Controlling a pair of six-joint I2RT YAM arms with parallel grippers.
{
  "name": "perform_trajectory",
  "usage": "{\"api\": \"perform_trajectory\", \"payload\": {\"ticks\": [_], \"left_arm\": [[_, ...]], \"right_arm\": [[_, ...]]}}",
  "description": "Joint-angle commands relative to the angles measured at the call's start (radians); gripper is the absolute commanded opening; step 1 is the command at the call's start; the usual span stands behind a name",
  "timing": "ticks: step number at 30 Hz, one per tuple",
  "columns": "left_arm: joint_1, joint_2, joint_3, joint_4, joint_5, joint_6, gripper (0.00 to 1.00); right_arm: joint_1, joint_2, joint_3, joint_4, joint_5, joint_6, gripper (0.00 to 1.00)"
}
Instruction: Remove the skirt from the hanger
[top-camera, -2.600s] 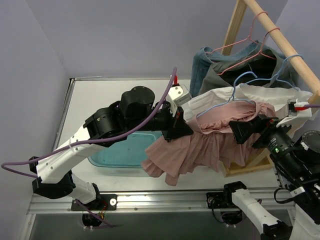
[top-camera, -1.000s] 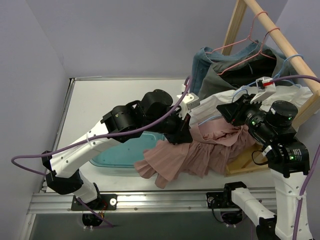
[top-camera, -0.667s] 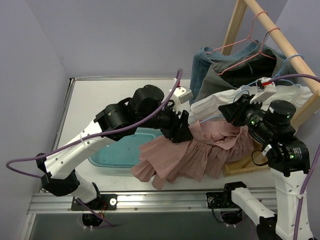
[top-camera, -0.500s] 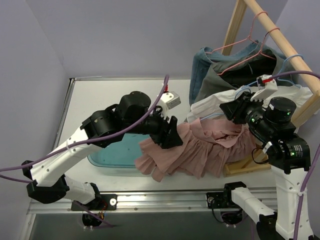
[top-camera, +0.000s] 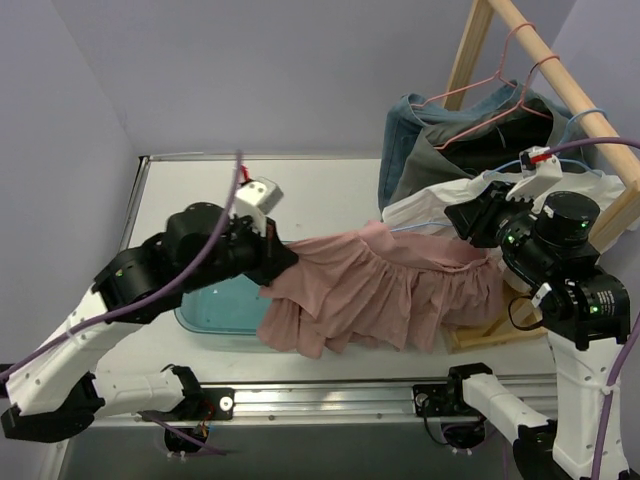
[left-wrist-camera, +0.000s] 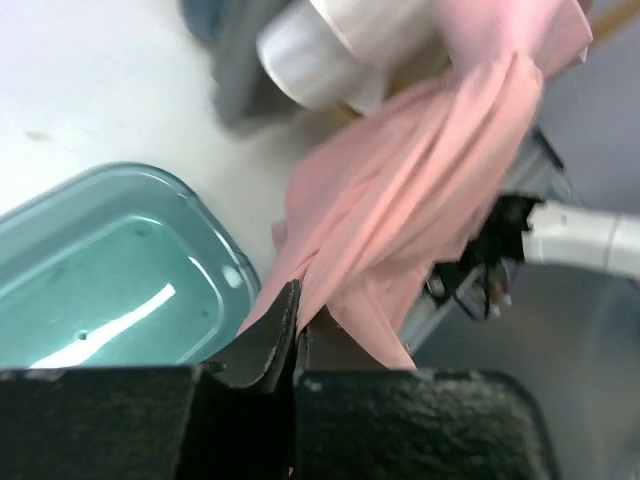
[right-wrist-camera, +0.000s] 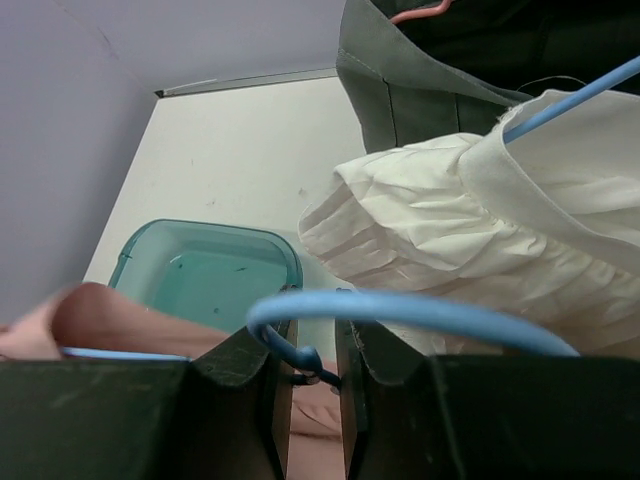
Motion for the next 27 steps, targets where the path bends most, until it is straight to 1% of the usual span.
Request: {"api": "perform_trajectory", "payload": {"ticks": [1,4,5,7,8,9,12,14,17,18,19,20,21,22,23,24,25,26,27], "left_arm": [[0.107,-0.146,0.02,-0.044,-0.263,-0.011,0.02],[0.198,-0.181,0.031,-0.064,-0.233,0.007,0.02],[0.208,-0.194,0.019,-0.067,-0.217,0.009,0.02],[0.215,-0.241,-0.007,-0.062,-0.178,0.012,0.02],[0.215,-0.269,-0.035,-0.012,-0.15,0.015,0.02],[0.215,-0.31,-0.085,0.007,-0.127,0.015,0.02],[0.215,-0.327,-0.128,0.004,-0.05,0.024,0.02],[0.215,-0.345,-0.164,0.043,0.031,0.035,0.02],[0.215,-0.353,-0.207,0.073,0.059,0.023,0.02],[0.215,-0.336,-0.21,0.077,0.059,0.018,0.02],[0.217,-0.32,-0.207,0.087,0.089,0.026,0.02],[0.215,-0.294,-0.198,0.106,0.118,0.036,0.02],[0.215,-0.233,-0.187,0.125,0.227,0.044,0.02],[0.217,-0.203,-0.179,0.186,0.299,0.05,0.02],[0.215,-0.177,-0.184,0.232,0.382,0.041,0.02],[0.215,-0.142,-0.193,0.282,0.515,0.026,0.02],[0.214,-0.128,-0.205,0.333,0.574,-0.023,0.02],[0.212,-0.114,-0.227,0.428,0.624,-0.045,0.02],[0.209,-0.093,-0.234,0.458,0.666,-0.06,0.02]], "right_arm": [[-0.003,-0.011,0.041,0.023,0.105,-0.018,0.0],[-0.004,-0.01,0.05,-0.002,0.18,0.0,0.0],[-0.004,0.0,0.065,-0.017,0.258,0.006,0.0],[-0.004,0.004,0.068,-0.042,0.338,0.022,0.0],[-0.004,0.004,0.065,-0.045,0.391,0.039,0.0],[-0.004,0.003,0.053,-0.043,0.41,0.048,0.0],[-0.004,0.003,0.036,-0.051,0.472,0.097,0.0],[-0.004,0.012,0.036,-0.037,0.466,0.126,0.0],[-0.003,0.013,0.024,0.035,0.329,0.169,0.0],[-0.003,0.018,0.022,0.055,0.215,0.207,0.0],[-0.003,0.026,0.01,0.082,0.15,0.233,0.0],[-0.004,0.026,-0.002,0.164,0.083,0.264,0.0],[-0.003,0.021,-0.022,0.232,0.015,0.305,0.0],[-0.003,0.009,-0.075,0.3,-0.099,0.409,0.0],[-0.003,0.004,-0.094,0.425,-0.135,0.454,0.0],[-0.003,0.003,-0.103,0.467,-0.155,0.483,0.0],[-0.001,0.007,-0.102,0.493,-0.165,0.502,0.0],[-0.001,0.009,-0.087,0.528,-0.165,0.503,0.0],[-0.001,0.01,-0.084,0.552,-0.159,0.507,0.0]]}}
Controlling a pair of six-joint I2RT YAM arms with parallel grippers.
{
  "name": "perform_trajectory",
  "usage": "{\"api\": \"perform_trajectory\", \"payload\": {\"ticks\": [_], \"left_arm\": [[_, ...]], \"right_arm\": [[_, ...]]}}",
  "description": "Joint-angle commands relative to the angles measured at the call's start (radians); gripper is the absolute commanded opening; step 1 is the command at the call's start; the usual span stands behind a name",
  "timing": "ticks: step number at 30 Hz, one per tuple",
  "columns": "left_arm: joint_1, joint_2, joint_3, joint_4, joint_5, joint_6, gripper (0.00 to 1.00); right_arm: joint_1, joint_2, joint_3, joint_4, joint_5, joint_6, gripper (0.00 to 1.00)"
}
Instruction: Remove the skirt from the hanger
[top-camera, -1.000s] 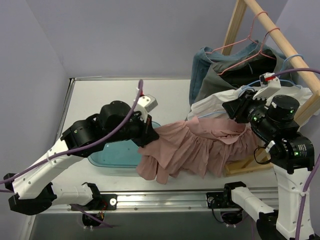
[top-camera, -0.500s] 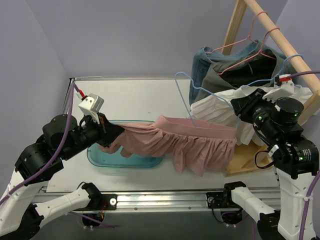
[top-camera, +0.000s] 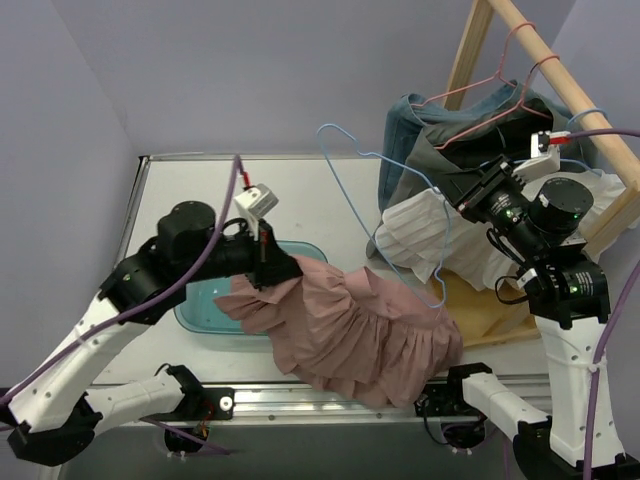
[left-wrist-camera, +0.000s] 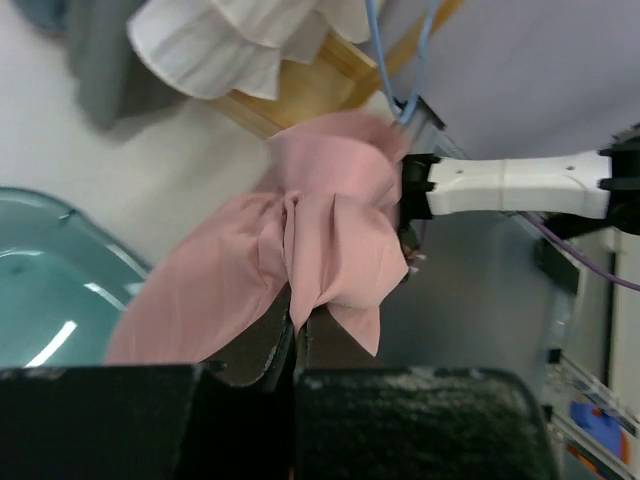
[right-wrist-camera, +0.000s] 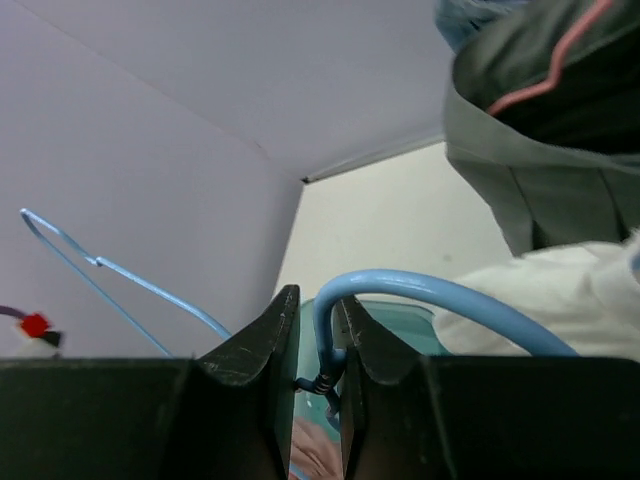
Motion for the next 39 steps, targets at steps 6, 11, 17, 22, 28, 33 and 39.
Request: {"api": "perform_trajectory", "payload": {"ticks": [6,11,17,22,28,33,39], "left_arm": [[-0.028,0.051,0.006,0.151,0.142,-0.037,0.02],[0.065,0.054,0.244,-0.157,-0.14,0.118,0.02],[0.127,0.206,0.793,-0.387,-0.234,0.305,0.02],[0.128,0.297,0.991,-0.475,-0.289,0.347,0.02],[0.136,0.31,0.988,-0.507,-0.339,0.381,0.02],[0.18,0.248,0.726,-0.394,-0.208,0.344,0.02],[0.226,0.131,0.255,-0.155,0.011,0.237,0.02]], "right_arm": [[-0.008,0.007,0.042,0.437,-0.009,0.171,0.0],[-0.006,0.052,0.173,0.383,0.033,0.105,0.0],[-0.007,0.041,0.24,0.254,0.083,-0.011,0.0],[-0.008,0.035,0.241,0.227,0.08,-0.039,0.0],[-0.009,0.026,0.24,0.211,0.063,-0.062,0.0],[-0.008,0.017,0.235,0.198,0.056,-0.083,0.0],[-0.008,-0.005,0.195,0.196,0.044,-0.103,0.0]]}}
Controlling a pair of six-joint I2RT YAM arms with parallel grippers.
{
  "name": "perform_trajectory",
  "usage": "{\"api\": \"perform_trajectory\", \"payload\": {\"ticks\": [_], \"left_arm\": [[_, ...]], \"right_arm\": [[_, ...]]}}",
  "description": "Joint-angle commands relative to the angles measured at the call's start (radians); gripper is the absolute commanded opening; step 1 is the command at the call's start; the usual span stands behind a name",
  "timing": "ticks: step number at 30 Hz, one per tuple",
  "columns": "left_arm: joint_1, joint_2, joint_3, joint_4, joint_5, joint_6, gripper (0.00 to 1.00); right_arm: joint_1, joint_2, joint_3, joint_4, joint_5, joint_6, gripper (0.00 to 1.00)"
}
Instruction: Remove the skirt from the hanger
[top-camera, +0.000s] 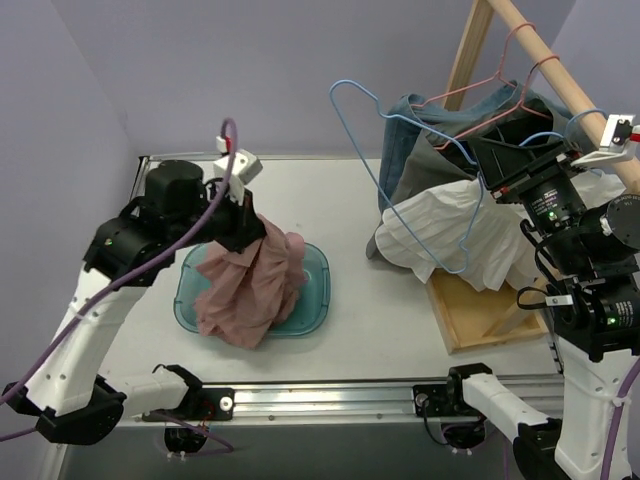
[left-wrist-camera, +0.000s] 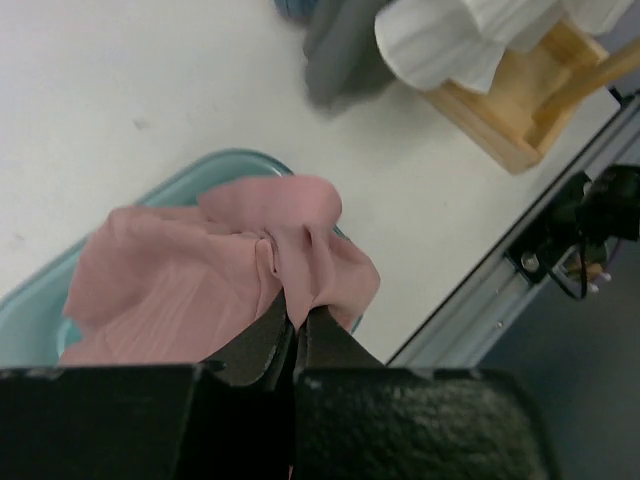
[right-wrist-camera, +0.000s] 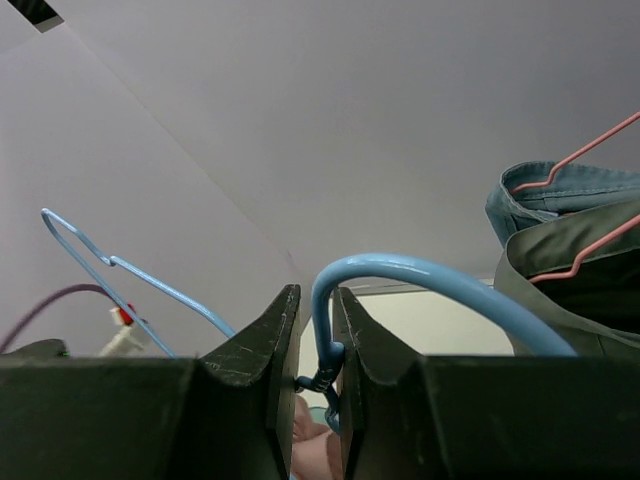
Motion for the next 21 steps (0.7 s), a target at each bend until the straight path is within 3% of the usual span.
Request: {"api": "perform_trajectory", "payload": {"ticks": [1,4,8,12,15,16,18,19,20,21], "left_arm": [[0.035,-0.082,-0.222,0.227,0.182,-0.082,0.02],[0.081,-0.125,-0.434,0.312,0.251,-0.132,0.02],[0.136,-0.121,-0.614,0.369,0.231,-0.166,0.02],[0.149,-0.026,-0.673,0.322,0.13,-0.22,0.02],[0.135,-0.042,-0.688,0.308,0.065,-0.253,0.26],[0.127,-0.068,-0.687,0.317,0.052,-0.267,0.44],[0.115,-0.176,-0.668,0.337,0.058,-0.277,0.59],[0.112,-0.206,-0.626,0.354,0.065,-0.278,0.71],[0.11,-0.252,-0.593,0.352,0.058,-0.278,0.93],[0.109,-0.266,-0.558,0.346,0.055,-0.27,0.94]], "right_arm": [[-0.007,-0.02,-0.022,0.044,-0.026,-0.029,0.0],[-0.007,-0.03,-0.039,0.044,-0.037,-0.035,0.0],[-0.007,-0.05,-0.065,0.047,-0.04,-0.032,0.0],[-0.007,-0.047,-0.075,0.025,-0.081,-0.038,0.0],[-0.007,-0.027,-0.053,-0.066,-0.104,-0.084,0.0],[-0.007,-0.011,-0.049,-0.129,-0.115,-0.102,0.0],[-0.007,0.01,-0.047,-0.206,-0.141,-0.16,0.0],[-0.007,0.013,-0.058,-0.278,-0.149,-0.187,0.0],[-0.007,0.016,-0.068,-0.31,-0.151,-0.214,0.0],[-0.005,0.012,-0.084,-0.335,-0.146,-0.249,0.0]]}}
